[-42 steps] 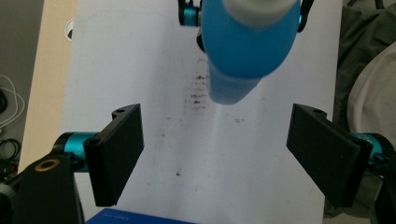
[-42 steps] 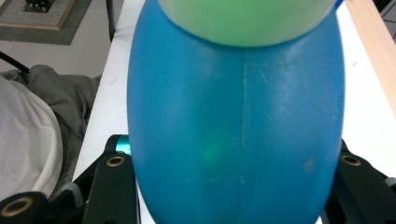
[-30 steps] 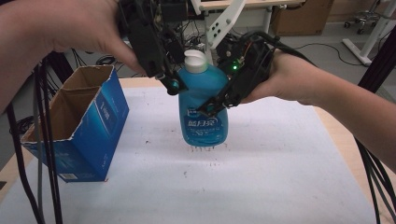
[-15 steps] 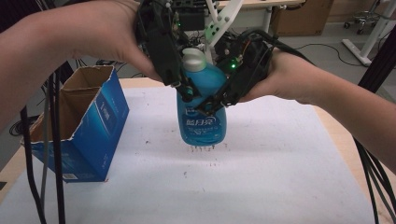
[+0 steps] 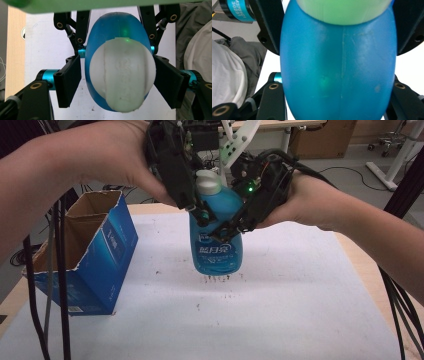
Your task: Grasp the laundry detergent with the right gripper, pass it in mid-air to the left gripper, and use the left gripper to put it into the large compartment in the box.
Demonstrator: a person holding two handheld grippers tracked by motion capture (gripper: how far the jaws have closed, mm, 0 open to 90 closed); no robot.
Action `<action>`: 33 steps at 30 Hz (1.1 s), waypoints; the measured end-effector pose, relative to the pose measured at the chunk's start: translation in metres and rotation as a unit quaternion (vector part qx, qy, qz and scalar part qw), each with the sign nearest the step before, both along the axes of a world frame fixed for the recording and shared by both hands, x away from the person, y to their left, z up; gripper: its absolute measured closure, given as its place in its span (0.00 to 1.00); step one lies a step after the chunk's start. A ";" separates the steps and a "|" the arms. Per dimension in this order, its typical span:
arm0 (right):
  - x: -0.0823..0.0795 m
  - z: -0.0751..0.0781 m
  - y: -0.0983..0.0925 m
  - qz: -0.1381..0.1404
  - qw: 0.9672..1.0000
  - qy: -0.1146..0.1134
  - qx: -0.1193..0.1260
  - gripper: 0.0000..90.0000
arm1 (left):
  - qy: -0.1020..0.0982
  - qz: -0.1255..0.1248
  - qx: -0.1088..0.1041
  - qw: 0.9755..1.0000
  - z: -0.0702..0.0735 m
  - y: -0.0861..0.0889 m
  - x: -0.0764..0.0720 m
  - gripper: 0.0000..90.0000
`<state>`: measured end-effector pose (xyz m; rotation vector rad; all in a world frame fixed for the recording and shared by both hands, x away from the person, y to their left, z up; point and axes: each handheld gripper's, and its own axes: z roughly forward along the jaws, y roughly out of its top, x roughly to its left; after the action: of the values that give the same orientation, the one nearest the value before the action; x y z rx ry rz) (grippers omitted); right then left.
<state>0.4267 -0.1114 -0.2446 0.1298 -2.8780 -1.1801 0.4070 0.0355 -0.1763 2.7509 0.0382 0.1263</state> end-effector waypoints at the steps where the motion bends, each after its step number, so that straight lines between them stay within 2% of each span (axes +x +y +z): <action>1: 0.000 0.000 0.000 0.001 1.000 0.001 0.000 0.49 | -0.001 -0.001 0.002 1.000 0.000 0.000 0.000 0.29; 15: 0.000 0.001 0.000 0.001 1.000 -0.002 0.001 0.49 | -0.002 -0.001 0.003 1.000 0.000 0.000 0.000 0.34; 16: 0.000 0.001 0.000 0.001 1.000 -0.013 0.000 0.49 | -0.002 -0.001 0.003 1.000 0.000 0.000 0.000 0.34; 17: -0.001 0.001 0.000 0.004 1.000 0.006 0.000 0.49 | -0.003 0.001 0.003 1.000 -0.001 0.000 0.000 0.34; 22: 0.000 0.000 0.002 0.001 1.000 -0.009 -0.001 0.49 | -0.005 -0.001 0.005 1.000 0.000 0.000 0.000 0.36; 25: -0.001 0.000 0.001 0.003 1.000 0.001 0.000 0.49 | -0.007 -0.001 0.004 1.000 -0.001 0.000 0.000 0.36; 28: -0.001 0.000 0.001 -0.002 1.000 -0.005 -0.001 0.49 | -0.007 -0.003 0.005 1.000 0.000 0.000 0.000 0.37; 30: -0.001 0.000 0.001 0.000 1.000 0.001 -0.001 0.49 | -0.006 -0.004 0.006 1.000 0.000 0.000 -0.001 0.39; 33: -0.001 0.000 0.001 -0.003 1.000 -0.002 -0.004 0.49 | -0.005 -0.003 0.007 1.000 -0.001 0.000 -0.001 0.39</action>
<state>0.4255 -0.1101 -0.2447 0.1241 -2.8873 -1.1715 0.4060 0.0354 -0.1769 2.7634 0.0265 0.1399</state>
